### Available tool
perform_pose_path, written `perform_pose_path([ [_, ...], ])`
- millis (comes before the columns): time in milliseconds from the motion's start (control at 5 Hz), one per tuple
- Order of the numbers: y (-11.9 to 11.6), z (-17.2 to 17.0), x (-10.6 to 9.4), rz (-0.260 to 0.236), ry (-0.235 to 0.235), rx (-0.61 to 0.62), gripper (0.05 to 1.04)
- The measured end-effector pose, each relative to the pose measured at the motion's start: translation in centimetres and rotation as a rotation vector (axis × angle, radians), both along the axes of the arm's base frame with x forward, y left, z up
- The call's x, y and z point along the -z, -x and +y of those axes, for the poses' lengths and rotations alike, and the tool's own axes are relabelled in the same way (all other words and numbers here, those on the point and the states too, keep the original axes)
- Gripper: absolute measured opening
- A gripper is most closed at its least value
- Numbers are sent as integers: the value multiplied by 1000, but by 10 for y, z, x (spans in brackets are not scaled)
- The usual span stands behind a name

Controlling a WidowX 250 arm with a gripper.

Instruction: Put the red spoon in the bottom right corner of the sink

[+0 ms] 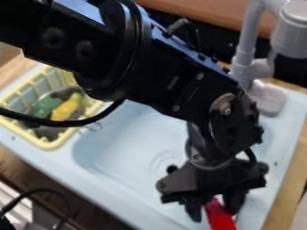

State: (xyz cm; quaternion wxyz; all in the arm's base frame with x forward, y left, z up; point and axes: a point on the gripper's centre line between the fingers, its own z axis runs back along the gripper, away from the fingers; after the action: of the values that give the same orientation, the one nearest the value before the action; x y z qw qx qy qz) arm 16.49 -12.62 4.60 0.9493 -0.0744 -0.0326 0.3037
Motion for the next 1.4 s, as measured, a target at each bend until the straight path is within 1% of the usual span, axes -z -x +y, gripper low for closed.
perform_pose_path([
  [200, -3, 4, -3, 14, 35, 1, 922],
  [400, -3, 4, -14, 7, 90, 14, 991],
  [600, -8, 14, -27, -13, 112, -11, 991],
  [800, -20, 30, -42, -86, 70, -18, 991],
  [1000, -36, 53, -41, -113, -53, -30, 991],
  [1200, -49, 76, -31, -127, -132, -33, 991],
  [1400, -76, 105, -30, -126, -164, -58, 991],
])
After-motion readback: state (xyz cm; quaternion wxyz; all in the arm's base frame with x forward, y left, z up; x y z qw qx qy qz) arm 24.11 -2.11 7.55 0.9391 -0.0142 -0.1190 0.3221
